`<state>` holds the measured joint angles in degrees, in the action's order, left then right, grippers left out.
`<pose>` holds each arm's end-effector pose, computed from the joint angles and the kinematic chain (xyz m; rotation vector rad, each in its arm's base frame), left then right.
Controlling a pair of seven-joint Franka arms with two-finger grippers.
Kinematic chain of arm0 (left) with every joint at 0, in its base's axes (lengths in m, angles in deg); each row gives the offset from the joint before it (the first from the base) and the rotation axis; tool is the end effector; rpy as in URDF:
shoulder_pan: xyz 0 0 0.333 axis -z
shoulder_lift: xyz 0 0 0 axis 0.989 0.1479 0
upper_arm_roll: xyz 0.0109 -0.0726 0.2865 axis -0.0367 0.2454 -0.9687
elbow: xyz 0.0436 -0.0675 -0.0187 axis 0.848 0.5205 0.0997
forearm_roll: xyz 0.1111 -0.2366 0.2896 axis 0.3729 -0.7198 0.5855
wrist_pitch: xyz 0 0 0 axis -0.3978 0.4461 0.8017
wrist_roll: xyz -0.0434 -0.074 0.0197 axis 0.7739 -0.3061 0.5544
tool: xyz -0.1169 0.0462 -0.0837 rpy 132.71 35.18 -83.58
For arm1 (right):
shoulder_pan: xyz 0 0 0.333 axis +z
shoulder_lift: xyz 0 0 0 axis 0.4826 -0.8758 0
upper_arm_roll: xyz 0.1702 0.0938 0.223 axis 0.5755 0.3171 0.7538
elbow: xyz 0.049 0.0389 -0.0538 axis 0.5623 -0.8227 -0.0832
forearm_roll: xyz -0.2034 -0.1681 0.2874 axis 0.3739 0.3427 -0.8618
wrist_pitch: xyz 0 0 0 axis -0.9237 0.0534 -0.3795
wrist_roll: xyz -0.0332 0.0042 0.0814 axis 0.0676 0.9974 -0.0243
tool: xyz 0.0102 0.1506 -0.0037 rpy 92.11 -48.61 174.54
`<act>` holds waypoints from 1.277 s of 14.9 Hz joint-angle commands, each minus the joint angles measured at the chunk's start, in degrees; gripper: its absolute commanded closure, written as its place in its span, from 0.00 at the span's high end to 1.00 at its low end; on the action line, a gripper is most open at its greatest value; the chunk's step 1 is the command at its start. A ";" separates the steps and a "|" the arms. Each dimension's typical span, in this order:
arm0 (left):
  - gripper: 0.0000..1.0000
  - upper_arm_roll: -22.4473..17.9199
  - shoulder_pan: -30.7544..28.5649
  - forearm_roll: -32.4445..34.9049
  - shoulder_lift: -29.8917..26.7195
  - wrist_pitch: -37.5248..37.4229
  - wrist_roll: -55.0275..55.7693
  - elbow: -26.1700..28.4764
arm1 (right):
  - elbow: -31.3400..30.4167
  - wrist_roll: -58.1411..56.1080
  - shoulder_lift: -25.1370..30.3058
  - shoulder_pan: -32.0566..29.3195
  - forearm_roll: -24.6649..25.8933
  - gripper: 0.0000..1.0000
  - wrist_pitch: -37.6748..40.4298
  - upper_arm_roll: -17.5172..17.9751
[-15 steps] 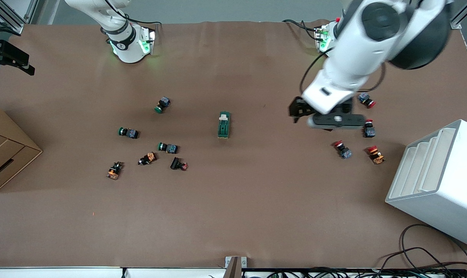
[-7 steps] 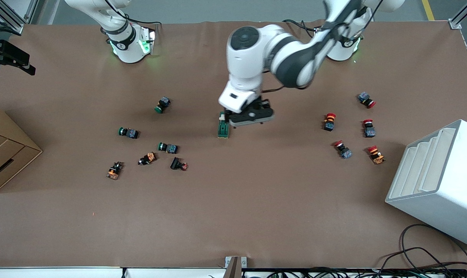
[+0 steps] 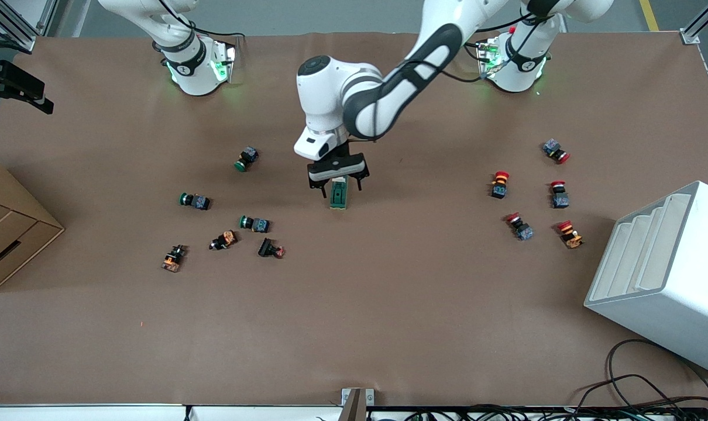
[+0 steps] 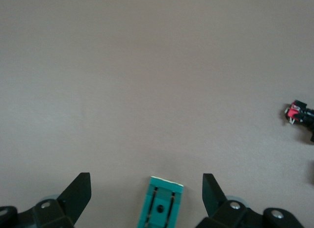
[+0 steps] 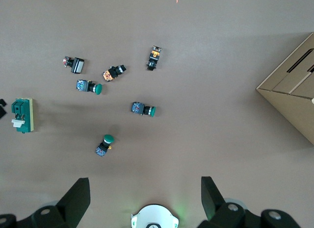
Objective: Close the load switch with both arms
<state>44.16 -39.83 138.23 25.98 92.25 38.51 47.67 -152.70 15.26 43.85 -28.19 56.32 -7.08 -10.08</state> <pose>0.3997 -0.5791 0.2078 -2.9834 -0.2805 -0.7132 0.5017 -0.0148 0.6289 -3.1055 -0.0551 0.1249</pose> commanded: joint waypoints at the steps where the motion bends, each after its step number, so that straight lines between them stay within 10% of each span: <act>1: 1.00 -0.25 2.88 8.22 2.89 0.60 6.33 -0.97 | -0.46 -0.58 -0.31 -0.84 -0.82 1.00 -0.11 0.08; 11: 1.00 -0.25 5.97 34.06 2.99 0.60 34.27 11.15 | -0.72 0.46 -13.23 -0.14 1.47 1.00 -4.67 0.17; 19: 1.00 -0.34 6.59 42.07 3.16 -0.10 37.45 14.75 | -4.76 42.96 -13.85 12.50 0.42 1.00 -9.68 0.61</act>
<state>44.23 -33.76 177.28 29.81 92.49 73.87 60.41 -154.24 48.86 29.14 -18.44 56.81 -14.23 -9.32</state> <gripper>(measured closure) 0.000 0.000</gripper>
